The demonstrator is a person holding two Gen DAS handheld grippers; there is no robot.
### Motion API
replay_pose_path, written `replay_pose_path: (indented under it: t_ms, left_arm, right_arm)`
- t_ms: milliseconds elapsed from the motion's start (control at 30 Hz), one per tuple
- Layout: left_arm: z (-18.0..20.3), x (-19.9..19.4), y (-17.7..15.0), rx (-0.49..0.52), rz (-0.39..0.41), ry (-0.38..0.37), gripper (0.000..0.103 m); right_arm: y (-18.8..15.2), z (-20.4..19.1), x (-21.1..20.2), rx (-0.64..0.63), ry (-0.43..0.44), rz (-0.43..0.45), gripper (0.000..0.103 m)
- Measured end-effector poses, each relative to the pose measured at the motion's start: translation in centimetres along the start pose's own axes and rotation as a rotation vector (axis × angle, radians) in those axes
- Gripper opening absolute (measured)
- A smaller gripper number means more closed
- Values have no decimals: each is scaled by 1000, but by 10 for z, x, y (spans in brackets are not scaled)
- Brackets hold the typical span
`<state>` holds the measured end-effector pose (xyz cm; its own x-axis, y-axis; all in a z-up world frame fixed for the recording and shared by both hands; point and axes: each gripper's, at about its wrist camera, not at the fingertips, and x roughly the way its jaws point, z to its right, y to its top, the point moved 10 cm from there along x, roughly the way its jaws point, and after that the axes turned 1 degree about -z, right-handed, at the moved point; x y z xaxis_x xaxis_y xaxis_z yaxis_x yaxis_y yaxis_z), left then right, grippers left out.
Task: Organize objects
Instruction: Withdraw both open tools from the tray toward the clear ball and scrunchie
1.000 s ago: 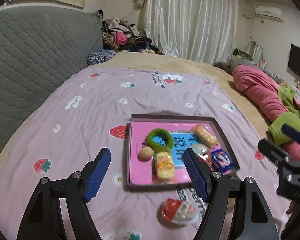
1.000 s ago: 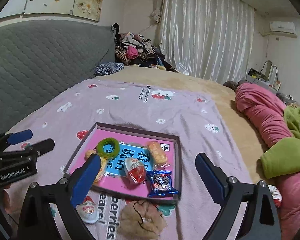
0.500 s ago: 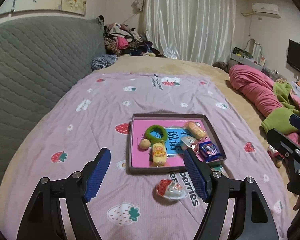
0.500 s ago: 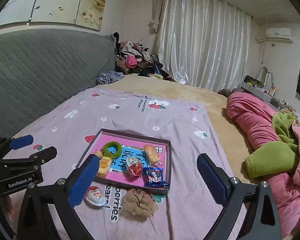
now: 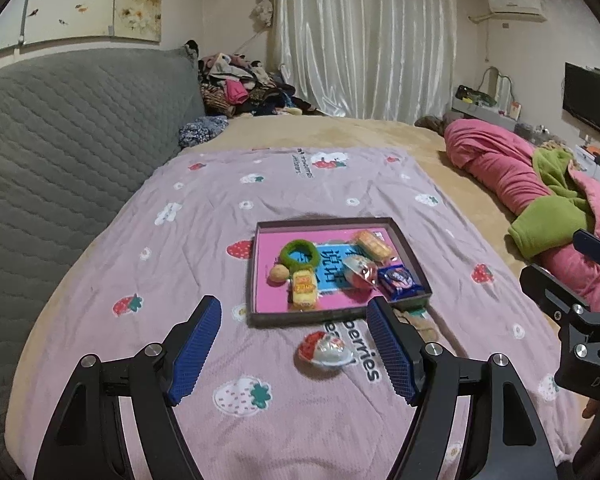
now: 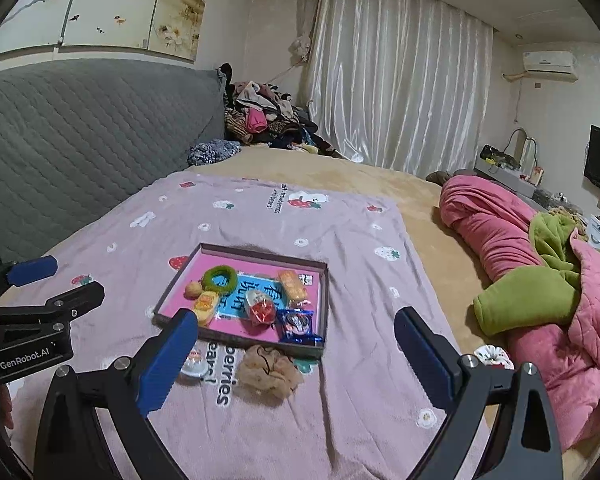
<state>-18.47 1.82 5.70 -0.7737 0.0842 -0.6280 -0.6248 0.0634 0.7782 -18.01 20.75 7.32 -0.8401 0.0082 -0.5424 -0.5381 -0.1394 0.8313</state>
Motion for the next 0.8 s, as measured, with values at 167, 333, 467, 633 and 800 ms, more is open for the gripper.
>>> replay_pose_path:
  t_ms: [167,333,467,633,800]
  left_arm:
    - [4,-1,-15,5,-26,-1,77]
    - [6,7,-32,12,-61,0,77]
    - [9,18,-46,20,-93,3,77]
    - [12,34,-62,29,-133,2,77]
    - [14,52,-77,33,-172,1,77]
  right_arm:
    - [-13,1,-4,-8,-1,-15,99]
    - [-30,1,-2,-15,-5,-38,100]
    - [-45,0,3,-27,-8,-62,100]
    - [-63,-4,16,-41,-7,-96,100]
    - [-79,-7,30,-61,-13,-131,100]
